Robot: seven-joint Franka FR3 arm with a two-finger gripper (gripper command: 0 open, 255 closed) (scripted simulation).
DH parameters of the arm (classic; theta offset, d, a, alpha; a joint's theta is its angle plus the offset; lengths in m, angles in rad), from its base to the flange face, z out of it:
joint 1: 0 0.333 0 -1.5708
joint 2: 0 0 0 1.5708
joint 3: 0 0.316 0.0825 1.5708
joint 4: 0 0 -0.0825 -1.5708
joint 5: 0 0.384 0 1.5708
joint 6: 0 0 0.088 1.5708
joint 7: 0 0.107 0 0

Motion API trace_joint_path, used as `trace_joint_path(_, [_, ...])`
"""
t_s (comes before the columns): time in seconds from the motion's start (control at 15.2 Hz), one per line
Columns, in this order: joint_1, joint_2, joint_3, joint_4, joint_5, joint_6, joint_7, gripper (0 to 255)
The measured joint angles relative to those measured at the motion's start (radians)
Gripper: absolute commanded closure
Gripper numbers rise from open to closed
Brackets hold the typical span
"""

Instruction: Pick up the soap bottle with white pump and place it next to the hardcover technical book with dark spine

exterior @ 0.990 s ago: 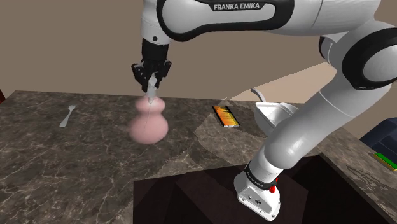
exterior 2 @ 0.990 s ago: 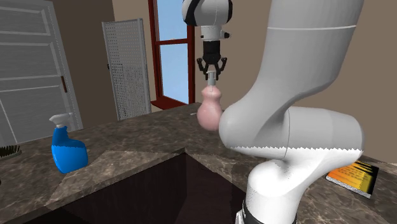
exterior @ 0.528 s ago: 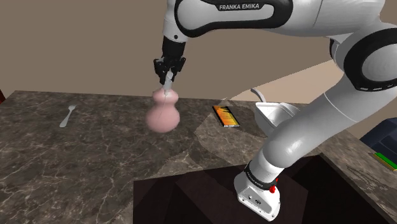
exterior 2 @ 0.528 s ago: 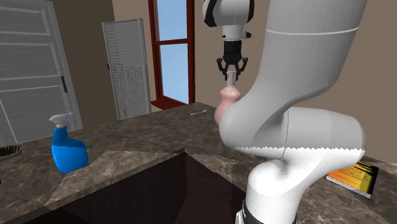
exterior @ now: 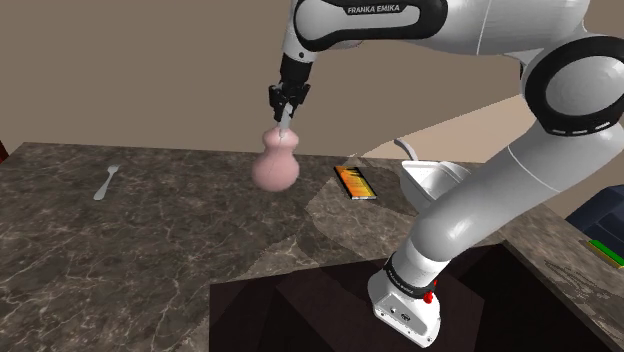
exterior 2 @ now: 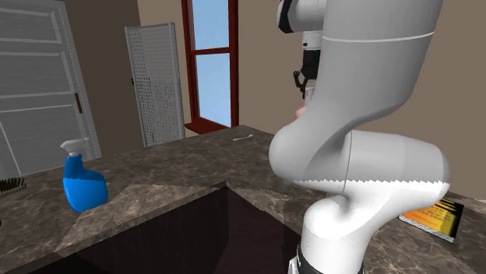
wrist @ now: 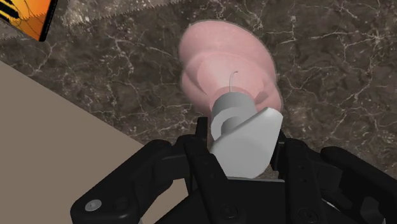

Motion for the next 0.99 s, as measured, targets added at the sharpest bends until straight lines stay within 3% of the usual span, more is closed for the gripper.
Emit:
trace_joint_path(0.33, [-0.048,0.036,-0.071,0.025,-0.014,0.011,-0.113,255])
trace_joint_path(0.99, [-0.145,0.179,-0.2,0.185,-0.026,-0.009,-0.333,255])
